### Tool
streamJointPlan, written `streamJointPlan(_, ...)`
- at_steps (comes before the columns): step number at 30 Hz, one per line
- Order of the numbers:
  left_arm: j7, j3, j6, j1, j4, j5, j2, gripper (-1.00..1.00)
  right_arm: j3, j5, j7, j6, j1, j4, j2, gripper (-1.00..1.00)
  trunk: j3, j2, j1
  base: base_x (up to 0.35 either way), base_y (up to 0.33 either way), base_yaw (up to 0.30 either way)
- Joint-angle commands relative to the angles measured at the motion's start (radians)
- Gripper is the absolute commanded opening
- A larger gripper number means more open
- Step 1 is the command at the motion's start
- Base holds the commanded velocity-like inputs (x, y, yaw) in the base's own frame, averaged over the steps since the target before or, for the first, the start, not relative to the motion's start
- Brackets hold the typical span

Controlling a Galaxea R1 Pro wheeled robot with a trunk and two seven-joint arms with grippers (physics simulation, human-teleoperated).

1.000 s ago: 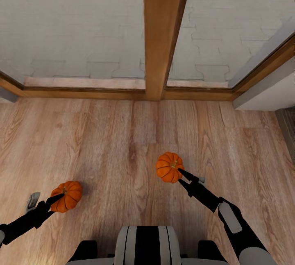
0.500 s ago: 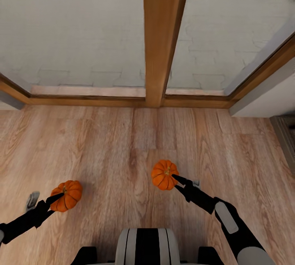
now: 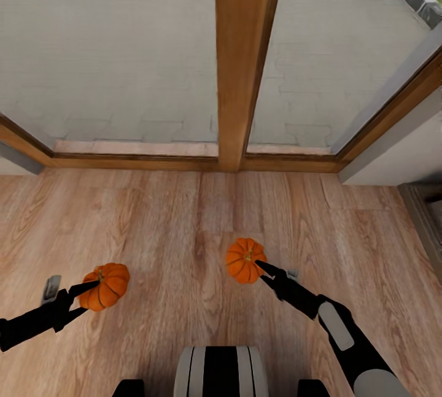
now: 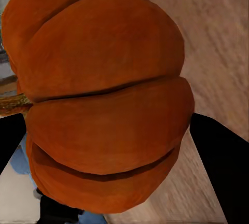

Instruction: Place each of the two pumpkins and all three candles from the living room inside a cabinet in the living room (use any cabinet), then make sure every cabinet is closed, and position the cauldron so it is next to a table in the living room.

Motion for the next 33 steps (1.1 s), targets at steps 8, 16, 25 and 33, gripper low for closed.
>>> streamJointPlan(8,-0.191,-0.020,0.020,0.000,-0.019,-0.017,0.025,-1.00,0.037,0.000,0.000,-0.019,0.000,0.002,-0.002,-1.00,0.031,0.002,-0.004,0.000,0.000,0.000)
streamJointPlan(16,-0.215,-0.046,0.022,0.000,-0.022,-0.017,0.039,-1.00,0.040,-0.002,-0.003,-0.051,0.000,0.000,-0.002,-1.00,0.062,0.004,-0.007,0.000,0.000,0.000)
streamJointPlan(25,-0.308,-0.057,0.023,0.000,-0.022,-0.018,0.063,-1.00,0.042,-0.003,-0.002,-0.052,0.000,-0.001,-0.003,-1.00,0.097,0.006,-0.011,-0.056,0.008,0.000)
streamJointPlan(33,-0.313,-0.059,0.023,0.000,-0.022,-0.019,0.068,-1.00,0.044,0.001,-0.010,-0.046,0.000,-0.001,-0.003,-1.00,0.128,0.008,-0.015,-0.098,0.019,0.000)
